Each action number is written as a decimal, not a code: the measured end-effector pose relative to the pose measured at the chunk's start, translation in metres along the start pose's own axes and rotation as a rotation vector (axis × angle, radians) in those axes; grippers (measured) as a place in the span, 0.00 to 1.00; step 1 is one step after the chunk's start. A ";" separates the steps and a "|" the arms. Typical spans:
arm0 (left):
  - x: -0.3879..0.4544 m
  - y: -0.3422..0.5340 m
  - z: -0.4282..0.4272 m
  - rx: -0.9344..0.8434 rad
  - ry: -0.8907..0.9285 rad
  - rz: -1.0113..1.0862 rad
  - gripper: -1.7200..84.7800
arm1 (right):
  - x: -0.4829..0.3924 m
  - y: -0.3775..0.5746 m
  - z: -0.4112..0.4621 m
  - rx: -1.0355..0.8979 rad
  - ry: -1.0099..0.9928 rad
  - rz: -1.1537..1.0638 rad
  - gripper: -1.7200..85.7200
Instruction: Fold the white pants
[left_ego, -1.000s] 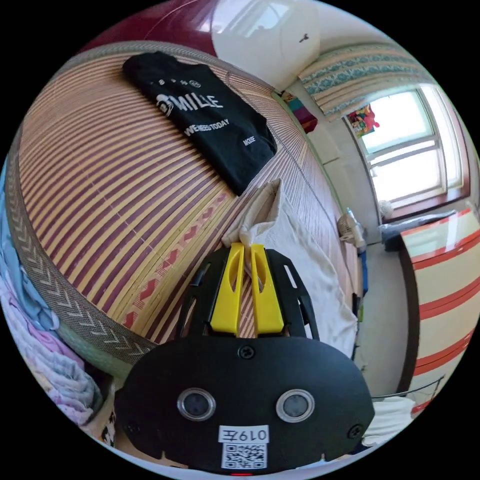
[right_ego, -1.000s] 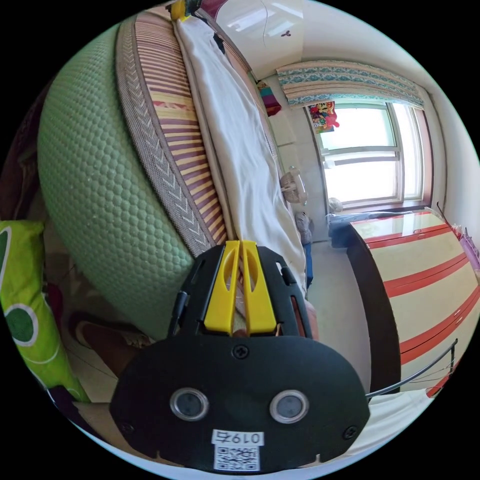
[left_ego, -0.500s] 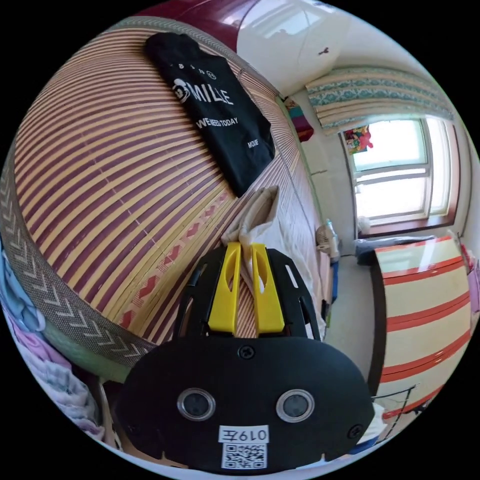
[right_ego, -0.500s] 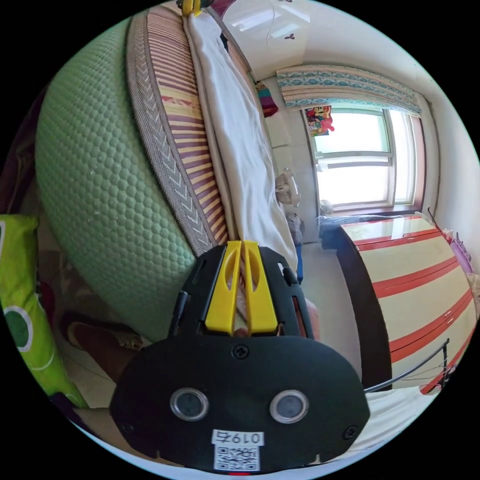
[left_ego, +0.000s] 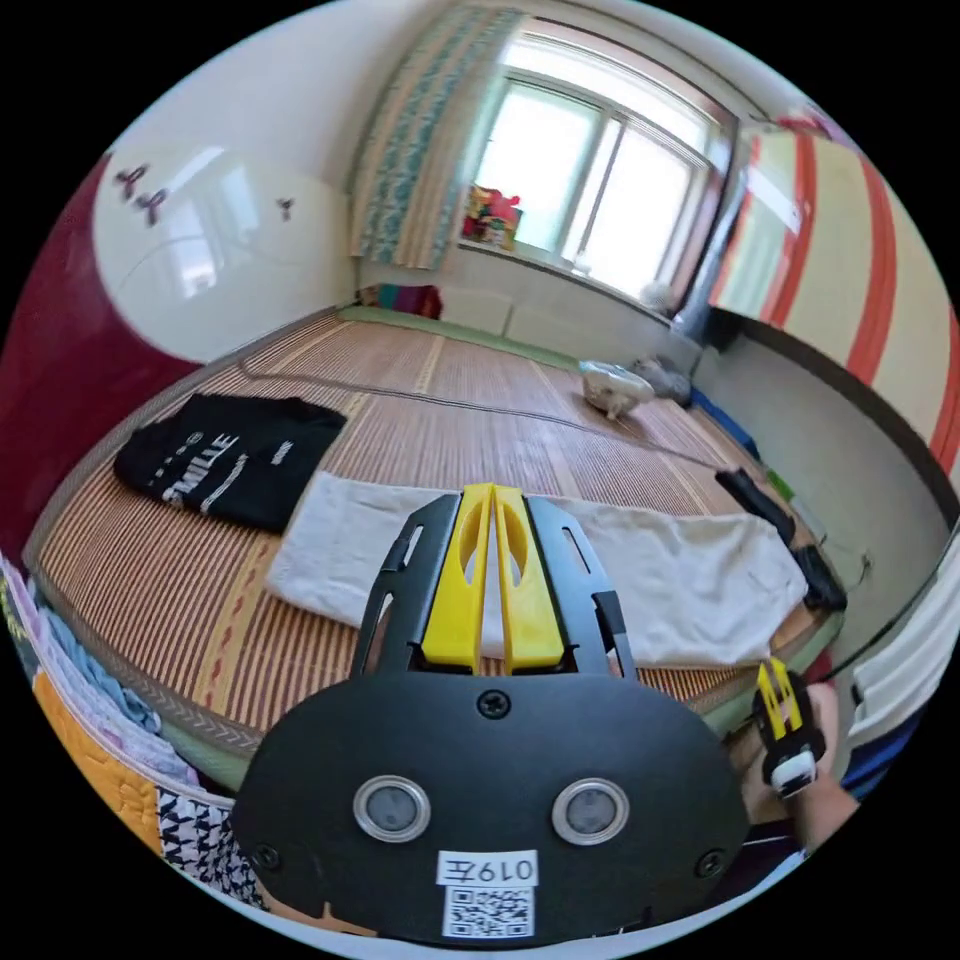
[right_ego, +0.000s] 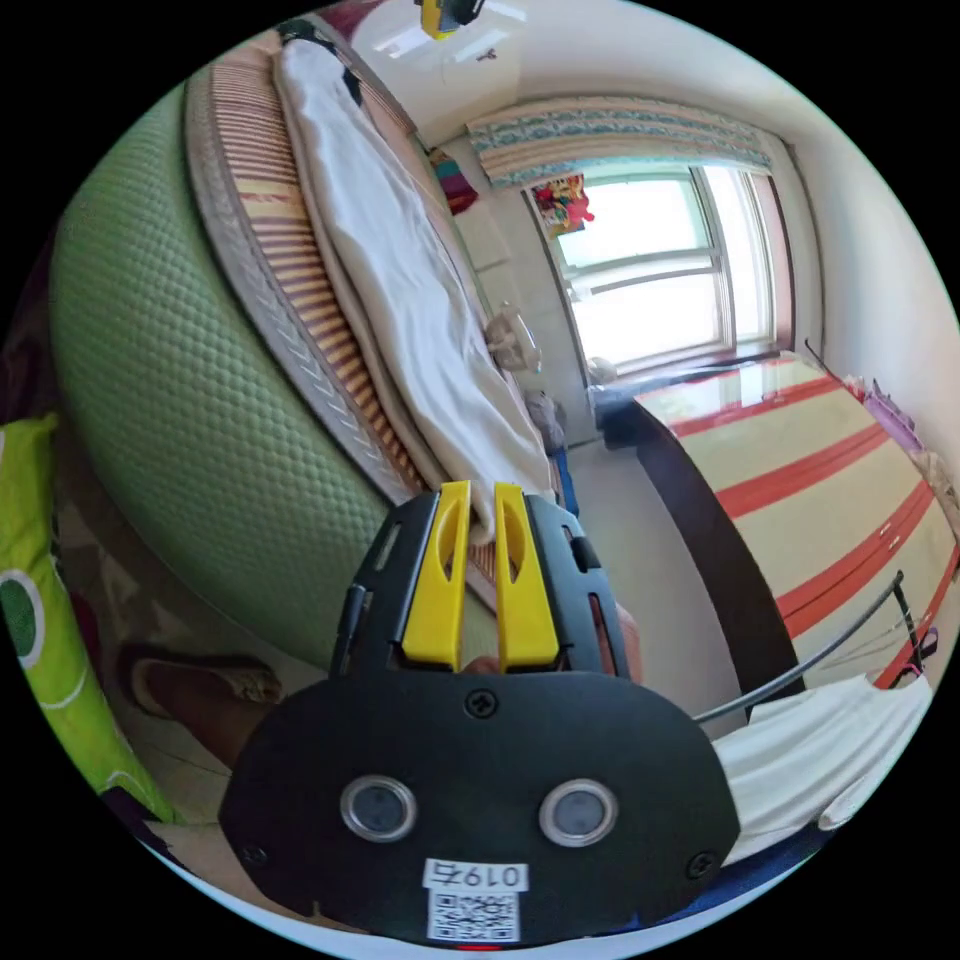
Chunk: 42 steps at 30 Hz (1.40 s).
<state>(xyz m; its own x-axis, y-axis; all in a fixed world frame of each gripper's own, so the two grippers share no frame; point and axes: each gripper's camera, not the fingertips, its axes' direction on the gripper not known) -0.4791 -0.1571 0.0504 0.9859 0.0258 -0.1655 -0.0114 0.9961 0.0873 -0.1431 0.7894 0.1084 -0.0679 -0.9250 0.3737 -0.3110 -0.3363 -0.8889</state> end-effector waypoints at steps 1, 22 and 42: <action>0.021 0.000 0.014 -0.034 0.075 0.036 0.03 | 0.005 0.006 0.005 -0.027 -0.006 0.020 0.08; 0.152 0.023 0.127 -0.489 0.196 0.231 0.03 | 0.013 0.007 -0.009 -0.013 -0.034 -0.050 0.12; 0.180 0.014 0.127 -0.479 0.082 0.361 0.03 | 0.032 -0.066 -0.010 -0.185 0.121 -0.152 0.09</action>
<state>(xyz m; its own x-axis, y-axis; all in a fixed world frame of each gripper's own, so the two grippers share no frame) -0.2805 -0.1492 0.1466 0.8897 0.3570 -0.2845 -0.4358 0.8498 -0.2964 -0.1343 0.7839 0.1813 -0.1161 -0.8349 0.5380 -0.4938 -0.4215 -0.7606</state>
